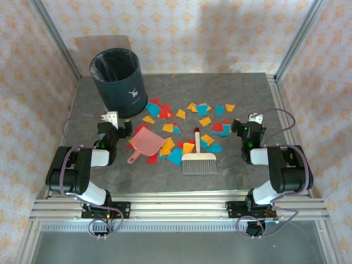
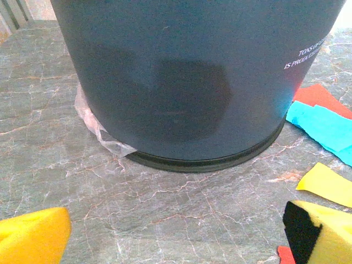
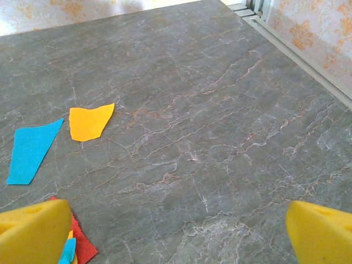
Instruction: Sweep away the paper scraps from the table
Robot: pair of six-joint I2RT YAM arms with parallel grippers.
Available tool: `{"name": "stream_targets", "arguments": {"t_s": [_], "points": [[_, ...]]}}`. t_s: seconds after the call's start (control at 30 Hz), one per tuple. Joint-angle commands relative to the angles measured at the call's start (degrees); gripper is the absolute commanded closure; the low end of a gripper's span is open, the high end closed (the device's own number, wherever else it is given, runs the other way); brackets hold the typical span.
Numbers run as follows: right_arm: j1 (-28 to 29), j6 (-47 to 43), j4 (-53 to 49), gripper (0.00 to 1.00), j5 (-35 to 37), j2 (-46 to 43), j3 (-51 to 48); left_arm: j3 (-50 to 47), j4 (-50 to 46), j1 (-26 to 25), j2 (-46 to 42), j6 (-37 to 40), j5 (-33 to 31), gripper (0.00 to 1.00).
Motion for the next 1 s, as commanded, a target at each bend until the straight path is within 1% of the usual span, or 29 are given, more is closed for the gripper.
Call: {"name": "stream_targets", "arguments": {"t_s": [0.0, 0.97], "points": [[-0.3, -0.4, 0.2, 0.01, 0.0, 0.0, 0.9, 0.2, 1.6, -0.2, 0.2, 1.3, 0.2, 0.0], [-0.3, -0.4, 0.1, 0.01, 0.0, 0.0, 0.9, 0.2, 1.6, -0.2, 0.2, 0.7, -1.2, 0.0]]}}
